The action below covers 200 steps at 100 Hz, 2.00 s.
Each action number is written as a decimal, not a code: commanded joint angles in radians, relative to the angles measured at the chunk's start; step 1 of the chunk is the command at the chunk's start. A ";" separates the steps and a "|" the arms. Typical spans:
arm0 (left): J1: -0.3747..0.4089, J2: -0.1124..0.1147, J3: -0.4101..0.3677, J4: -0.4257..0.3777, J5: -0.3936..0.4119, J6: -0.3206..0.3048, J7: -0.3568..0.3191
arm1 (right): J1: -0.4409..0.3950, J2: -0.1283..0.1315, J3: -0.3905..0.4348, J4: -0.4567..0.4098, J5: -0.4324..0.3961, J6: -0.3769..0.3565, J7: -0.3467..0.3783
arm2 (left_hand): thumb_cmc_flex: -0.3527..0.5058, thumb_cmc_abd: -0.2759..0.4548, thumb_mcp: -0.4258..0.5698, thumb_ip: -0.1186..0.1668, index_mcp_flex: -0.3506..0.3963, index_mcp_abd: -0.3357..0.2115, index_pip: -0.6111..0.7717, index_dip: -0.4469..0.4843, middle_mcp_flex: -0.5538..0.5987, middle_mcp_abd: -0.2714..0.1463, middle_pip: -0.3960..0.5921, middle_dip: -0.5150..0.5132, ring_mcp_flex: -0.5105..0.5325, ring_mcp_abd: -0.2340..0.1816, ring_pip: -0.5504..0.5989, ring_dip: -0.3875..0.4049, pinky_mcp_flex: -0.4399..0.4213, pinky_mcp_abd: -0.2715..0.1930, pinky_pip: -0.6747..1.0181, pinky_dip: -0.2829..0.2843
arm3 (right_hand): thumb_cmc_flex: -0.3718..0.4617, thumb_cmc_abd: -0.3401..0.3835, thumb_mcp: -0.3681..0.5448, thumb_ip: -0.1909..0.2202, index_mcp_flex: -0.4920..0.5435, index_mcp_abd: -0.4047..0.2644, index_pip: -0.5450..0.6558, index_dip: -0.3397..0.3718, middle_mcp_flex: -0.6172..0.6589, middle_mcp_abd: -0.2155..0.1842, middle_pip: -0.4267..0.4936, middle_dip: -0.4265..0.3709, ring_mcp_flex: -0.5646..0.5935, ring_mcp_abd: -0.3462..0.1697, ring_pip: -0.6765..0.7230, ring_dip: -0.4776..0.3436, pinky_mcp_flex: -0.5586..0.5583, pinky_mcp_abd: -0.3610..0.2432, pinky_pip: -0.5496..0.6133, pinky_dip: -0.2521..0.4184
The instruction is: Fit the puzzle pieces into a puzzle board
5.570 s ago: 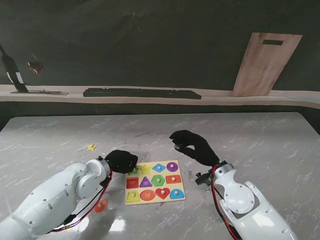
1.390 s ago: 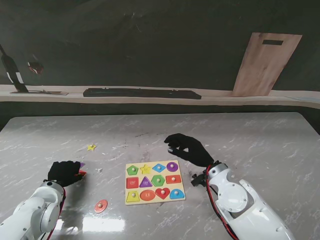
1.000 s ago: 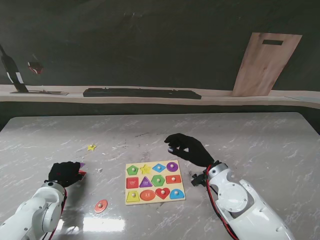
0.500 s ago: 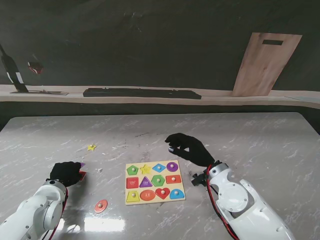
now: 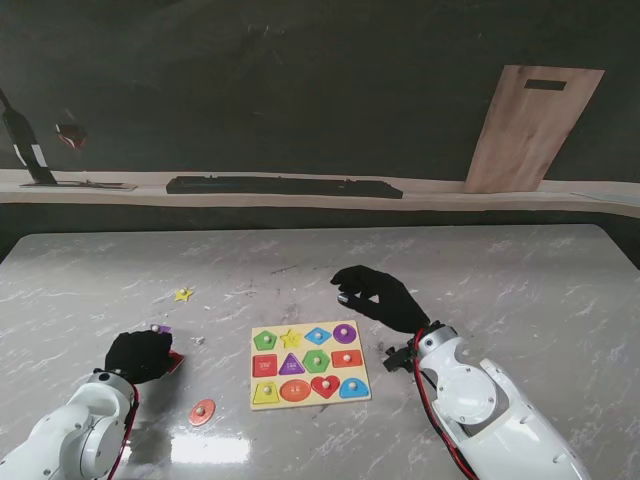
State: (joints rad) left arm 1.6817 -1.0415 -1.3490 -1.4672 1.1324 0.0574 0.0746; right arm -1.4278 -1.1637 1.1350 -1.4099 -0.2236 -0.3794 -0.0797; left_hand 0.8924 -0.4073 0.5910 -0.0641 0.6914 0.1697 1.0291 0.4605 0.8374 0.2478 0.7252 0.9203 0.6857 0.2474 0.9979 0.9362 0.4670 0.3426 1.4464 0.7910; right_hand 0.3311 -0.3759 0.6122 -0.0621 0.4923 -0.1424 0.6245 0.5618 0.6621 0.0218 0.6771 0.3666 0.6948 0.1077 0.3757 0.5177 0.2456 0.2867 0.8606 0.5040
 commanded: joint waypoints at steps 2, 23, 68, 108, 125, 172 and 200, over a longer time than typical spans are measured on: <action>0.011 0.000 0.001 -0.026 0.010 -0.028 -0.002 | -0.009 -0.004 0.001 -0.008 -0.004 0.002 -0.005 | 0.009 -0.011 0.063 0.070 0.040 -0.083 0.027 0.013 0.029 -0.001 -0.007 0.020 0.020 0.023 0.031 0.004 0.005 0.029 0.030 0.002 | 0.015 0.021 -0.021 0.023 0.024 -0.031 -0.021 0.011 0.020 -0.003 0.003 0.005 0.015 0.005 0.016 0.005 -0.009 0.008 0.019 0.010; 0.005 0.003 0.005 -0.058 0.014 -0.116 -0.007 | -0.008 -0.002 0.001 -0.007 -0.002 0.001 0.000 | 0.003 -0.010 0.065 0.067 0.039 -0.087 0.027 0.012 0.029 -0.006 -0.007 0.021 0.022 0.018 0.030 0.003 0.004 0.024 0.030 0.002 | 0.015 0.023 -0.022 0.023 0.027 -0.029 -0.020 0.011 0.021 -0.003 0.002 0.005 0.015 0.005 0.016 0.005 -0.009 0.009 0.019 0.010; -0.098 0.009 0.086 -0.059 -0.022 -0.289 -0.034 | -0.006 -0.003 0.003 -0.004 -0.001 -0.005 -0.002 | -0.001 -0.007 0.062 0.059 0.031 -0.085 0.037 0.011 0.031 -0.011 -0.001 0.022 0.035 0.004 0.030 0.003 0.017 0.011 0.040 -0.001 | 0.017 0.025 -0.024 0.023 0.028 -0.030 -0.020 0.011 0.021 -0.003 0.002 0.004 0.015 0.005 0.016 0.005 -0.009 0.009 0.019 0.010; -0.242 0.007 0.240 0.059 -0.088 -0.335 -0.023 | -0.007 -0.003 0.008 -0.004 0.010 -0.016 0.001 | -0.003 -0.003 0.058 0.054 0.025 -0.088 0.043 0.008 0.029 -0.016 0.004 0.019 0.035 -0.002 0.030 0.003 0.019 0.007 0.042 -0.005 | 0.017 0.026 -0.026 0.023 0.028 -0.030 -0.020 0.010 0.022 -0.002 0.001 0.004 0.015 0.005 0.016 0.005 -0.009 0.009 0.019 0.009; -0.281 0.005 0.279 0.083 -0.117 -0.348 -0.036 | -0.006 -0.004 0.010 -0.002 0.015 -0.020 0.002 | -0.004 -0.002 0.057 0.053 0.023 -0.088 0.046 0.006 0.027 -0.016 0.006 0.017 0.033 -0.002 0.029 0.003 0.019 0.006 0.043 -0.007 | 0.017 0.027 -0.027 0.024 0.028 -0.030 -0.020 0.010 0.021 -0.003 0.001 0.004 0.015 0.005 0.016 0.005 -0.009 0.009 0.019 0.010; -0.395 0.003 0.395 0.173 -0.161 -0.408 -0.040 | -0.011 -0.005 0.024 0.000 0.023 -0.038 -0.002 | -0.009 0.004 0.053 0.047 0.012 -0.099 0.057 0.002 0.020 -0.026 0.012 0.012 0.032 -0.014 0.027 0.001 0.018 -0.005 0.043 -0.015 | 0.019 0.027 -0.028 0.024 0.028 -0.029 -0.021 0.010 0.023 -0.003 0.000 0.004 0.016 0.006 0.015 0.005 -0.009 0.009 0.019 0.009; -0.391 0.004 0.404 0.174 -0.166 -0.421 -0.041 | -0.014 -0.005 0.029 -0.002 0.026 -0.041 -0.006 | -0.012 0.008 0.049 0.043 0.005 -0.106 0.064 -0.001 0.016 -0.033 0.016 0.010 0.030 -0.020 0.025 -0.001 0.014 -0.012 0.041 -0.019 | 0.020 0.027 -0.029 0.024 0.029 -0.029 -0.022 0.010 0.023 -0.001 -0.001 0.004 0.017 0.006 0.015 0.005 -0.009 0.008 0.019 0.009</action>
State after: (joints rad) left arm 1.2819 -1.0366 -0.9460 -1.2879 0.9687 -0.3537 0.0373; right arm -1.4331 -1.1649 1.1621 -1.4084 -0.1980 -0.4159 -0.0847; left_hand 0.8798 -0.4069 0.6154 -0.0445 0.7022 0.0973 1.0539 0.4586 0.8573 0.2281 0.7251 0.9270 0.7051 0.2461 0.9980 0.9362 0.4793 0.3425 1.4514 0.7845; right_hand 0.3441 -0.3748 0.6020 -0.0609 0.4923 -0.1424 0.6245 0.5618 0.6621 0.0218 0.6770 0.3666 0.6948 0.1082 0.3759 0.5177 0.2455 0.2867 0.8607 0.5039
